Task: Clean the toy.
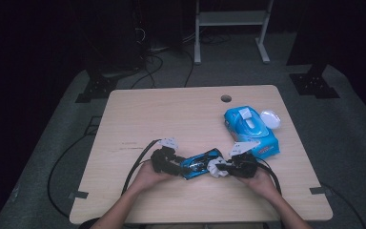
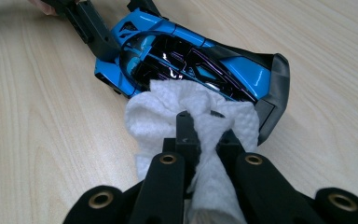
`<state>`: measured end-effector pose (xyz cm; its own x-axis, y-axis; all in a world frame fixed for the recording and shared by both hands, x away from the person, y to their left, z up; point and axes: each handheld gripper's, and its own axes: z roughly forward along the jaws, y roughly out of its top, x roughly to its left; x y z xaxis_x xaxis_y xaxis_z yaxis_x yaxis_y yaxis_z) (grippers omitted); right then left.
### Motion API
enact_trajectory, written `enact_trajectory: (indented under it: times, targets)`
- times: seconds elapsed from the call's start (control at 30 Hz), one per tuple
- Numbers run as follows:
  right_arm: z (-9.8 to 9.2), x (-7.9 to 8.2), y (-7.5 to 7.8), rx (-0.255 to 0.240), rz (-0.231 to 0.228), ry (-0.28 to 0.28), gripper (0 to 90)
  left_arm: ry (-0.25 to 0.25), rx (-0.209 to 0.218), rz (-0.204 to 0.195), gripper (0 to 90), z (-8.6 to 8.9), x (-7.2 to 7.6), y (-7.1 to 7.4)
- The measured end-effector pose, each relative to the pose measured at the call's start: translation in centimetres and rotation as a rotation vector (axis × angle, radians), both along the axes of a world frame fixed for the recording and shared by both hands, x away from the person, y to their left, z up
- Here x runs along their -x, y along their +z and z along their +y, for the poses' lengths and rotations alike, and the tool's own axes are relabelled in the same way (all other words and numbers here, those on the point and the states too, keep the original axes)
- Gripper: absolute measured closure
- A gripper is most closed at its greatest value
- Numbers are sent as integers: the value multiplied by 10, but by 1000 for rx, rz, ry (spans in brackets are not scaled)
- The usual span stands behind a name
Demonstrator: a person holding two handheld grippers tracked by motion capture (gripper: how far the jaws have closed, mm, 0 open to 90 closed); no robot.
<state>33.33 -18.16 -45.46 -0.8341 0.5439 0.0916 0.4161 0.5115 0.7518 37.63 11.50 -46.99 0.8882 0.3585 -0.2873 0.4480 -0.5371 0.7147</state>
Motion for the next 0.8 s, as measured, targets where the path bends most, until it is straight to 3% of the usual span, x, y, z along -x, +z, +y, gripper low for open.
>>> enact_trajectory:
  times: [0.1, 0.13, 0.17, 0.33, 0.4, 0.67, 0.8]
  targets:
    - [0, 1, 0, 0, 1, 0, 843, -16, -23, -58, 419, -2, 5, 3]
    - [-1, 2, -1, -2, 6, 0, 843, -26, -46, -113, 419, -4, 9, 6]
    - [-1, 2, -1, -2, 6, 0, 843, -26, -46, -113, 418, -4, 9, 6]
    - [-3, 5, -2, -1, 18, -2, 843, -55, -120, -252, 417, -13, 24, 14]
    - [-4, 5, -3, -1, 26, -1, 843, -66, -136, -288, 417, -16, 28, 15]
    - [-6, 6, -5, -13, 37, -10, 843, -75, -142, -312, 419, -20, 33, 16]
    - [-6, 6, -5, -16, 39, -14, 843, -77, -133, -285, 415, -19, 31, 15]
